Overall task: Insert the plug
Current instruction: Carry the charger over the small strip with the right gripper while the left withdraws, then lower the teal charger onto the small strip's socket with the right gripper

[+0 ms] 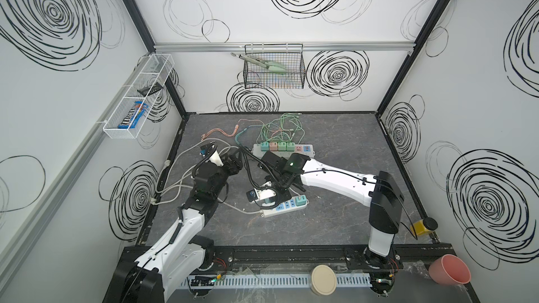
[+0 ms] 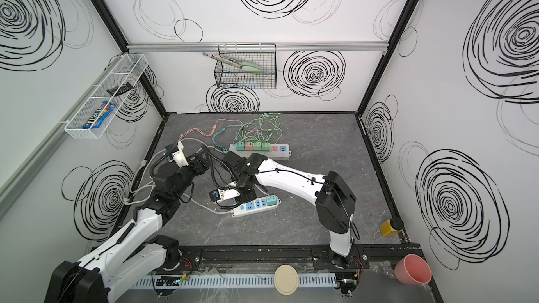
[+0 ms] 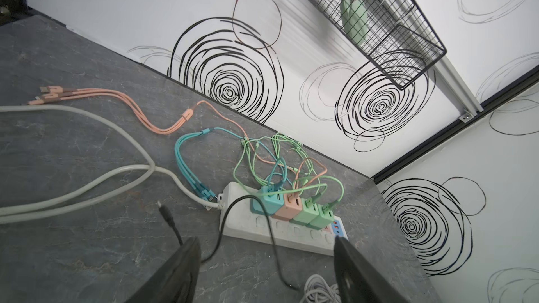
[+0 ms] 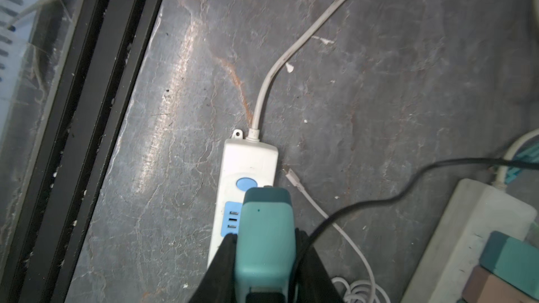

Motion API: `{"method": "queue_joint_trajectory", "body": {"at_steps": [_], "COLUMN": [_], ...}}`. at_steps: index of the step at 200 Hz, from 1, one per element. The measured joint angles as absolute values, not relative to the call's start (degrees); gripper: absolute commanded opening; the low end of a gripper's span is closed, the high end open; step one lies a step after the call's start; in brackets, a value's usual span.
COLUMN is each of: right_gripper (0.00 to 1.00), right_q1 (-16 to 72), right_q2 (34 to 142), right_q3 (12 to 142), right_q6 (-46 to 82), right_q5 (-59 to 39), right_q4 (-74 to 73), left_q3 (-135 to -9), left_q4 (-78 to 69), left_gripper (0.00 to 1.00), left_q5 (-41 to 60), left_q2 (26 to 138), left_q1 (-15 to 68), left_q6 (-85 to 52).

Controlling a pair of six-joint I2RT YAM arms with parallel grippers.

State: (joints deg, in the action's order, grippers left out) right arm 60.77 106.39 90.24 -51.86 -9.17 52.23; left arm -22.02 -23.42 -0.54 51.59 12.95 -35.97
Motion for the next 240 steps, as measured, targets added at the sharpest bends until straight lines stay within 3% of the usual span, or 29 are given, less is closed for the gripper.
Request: {"method": "queue_joint_trajectory", "body": {"at_steps": [60,200,240], "right_gripper": [0.00,0.00,0.00], "right_q1": [61.0,60.8,60.9], "right_q2": [107.1,107.1,107.1], "right_q3": [90.1,86.7,84.6], "right_q6": [-50.3,-48.9,-48.9], "right_q5": [-4.6,-4.8,-4.7], "right_q4": [55.2,57.5,56.4], "left_q3": [-17.9,-17.6,-17.6], "left_q4": [-20.1,-20.2,-19.8], "left_gripper": [0.77,0.82,0.91], "left_q5": [-1.6,-2.2,-2.7], "left_q2": [49.9,49.9,49.8], "left_q1": [13.0,13.0,13.0], "left_q6": [-38.2,-39.0,-39.1]}}
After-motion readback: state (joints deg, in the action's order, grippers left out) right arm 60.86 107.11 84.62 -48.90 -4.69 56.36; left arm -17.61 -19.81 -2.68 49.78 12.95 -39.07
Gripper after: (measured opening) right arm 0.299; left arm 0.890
